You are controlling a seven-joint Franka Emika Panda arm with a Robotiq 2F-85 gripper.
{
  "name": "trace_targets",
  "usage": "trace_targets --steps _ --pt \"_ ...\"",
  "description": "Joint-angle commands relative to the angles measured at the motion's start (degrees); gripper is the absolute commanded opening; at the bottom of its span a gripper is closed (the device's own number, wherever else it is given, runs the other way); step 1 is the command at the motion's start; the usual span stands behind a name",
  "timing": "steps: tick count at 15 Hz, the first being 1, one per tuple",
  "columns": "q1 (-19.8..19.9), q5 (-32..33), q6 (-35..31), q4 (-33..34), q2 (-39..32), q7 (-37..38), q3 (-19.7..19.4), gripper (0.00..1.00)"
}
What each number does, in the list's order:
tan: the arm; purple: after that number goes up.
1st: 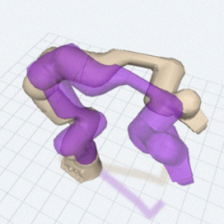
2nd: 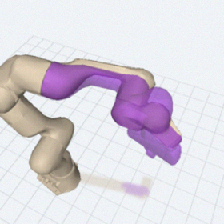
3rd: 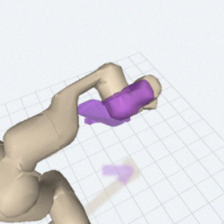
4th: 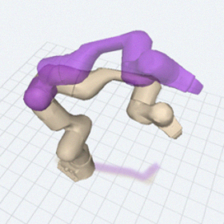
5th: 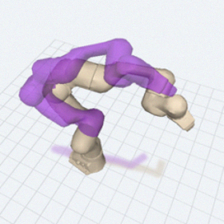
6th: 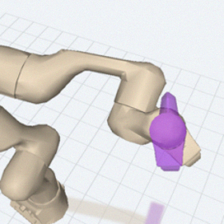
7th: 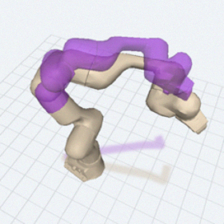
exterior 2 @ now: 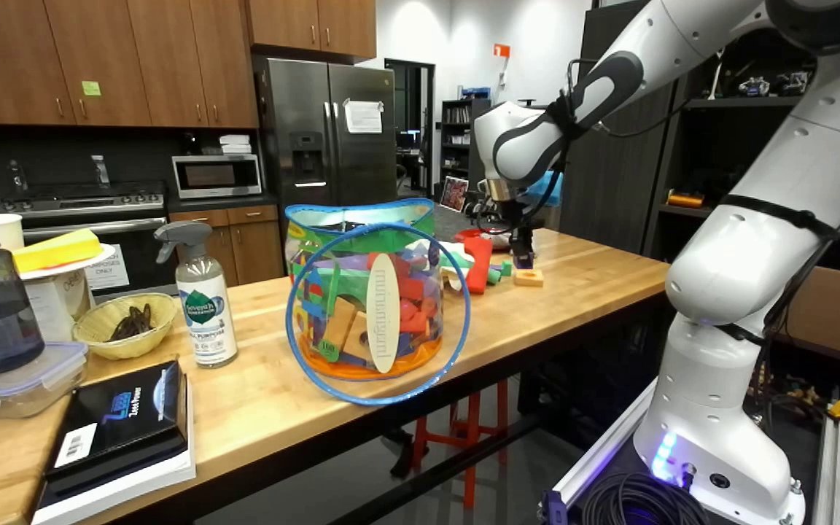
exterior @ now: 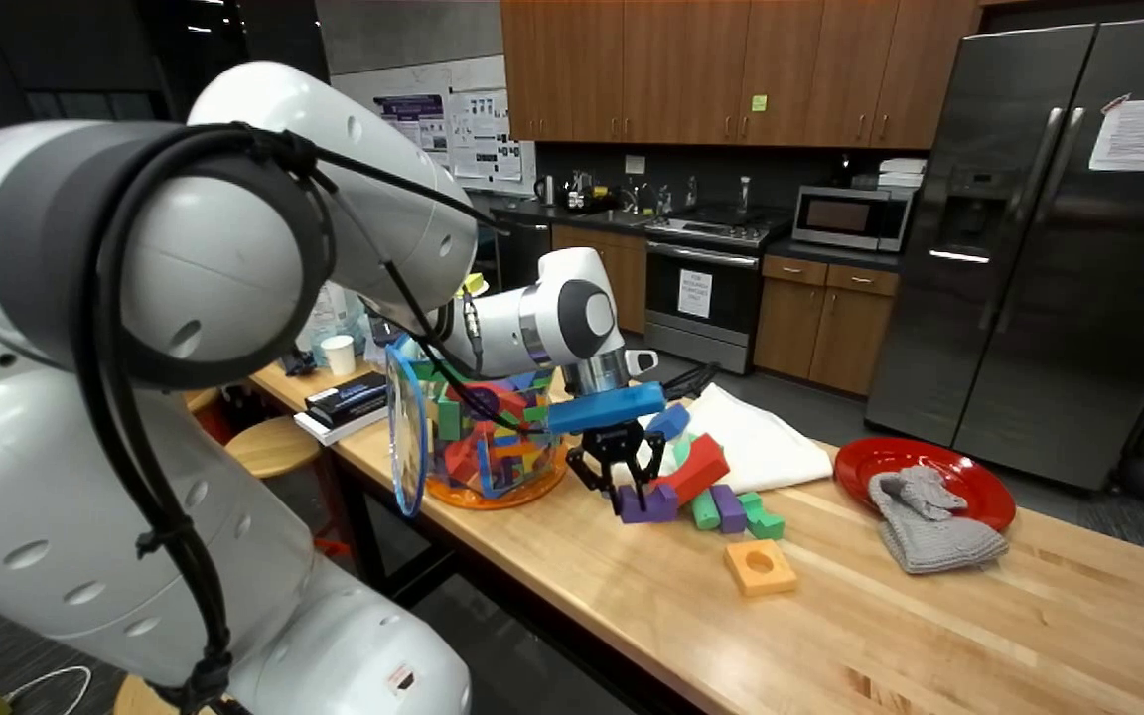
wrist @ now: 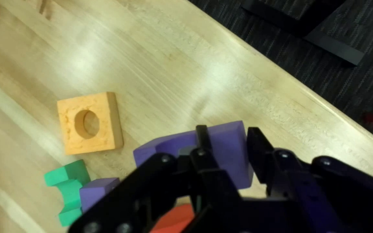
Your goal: Pick up the purple block at the edge of the table and place it in the bag
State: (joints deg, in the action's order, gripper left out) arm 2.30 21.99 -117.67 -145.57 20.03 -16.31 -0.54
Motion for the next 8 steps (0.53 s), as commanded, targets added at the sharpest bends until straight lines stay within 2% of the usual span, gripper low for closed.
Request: trace_targets --steps 1,8 --pt "-1.49 -1.73 2.93 4.52 0.82 -5.28 -1.46 0.08" --pt "-4.93 -10.32 2.39 14.52 -0.14 -16.97 -3.55 0.08"
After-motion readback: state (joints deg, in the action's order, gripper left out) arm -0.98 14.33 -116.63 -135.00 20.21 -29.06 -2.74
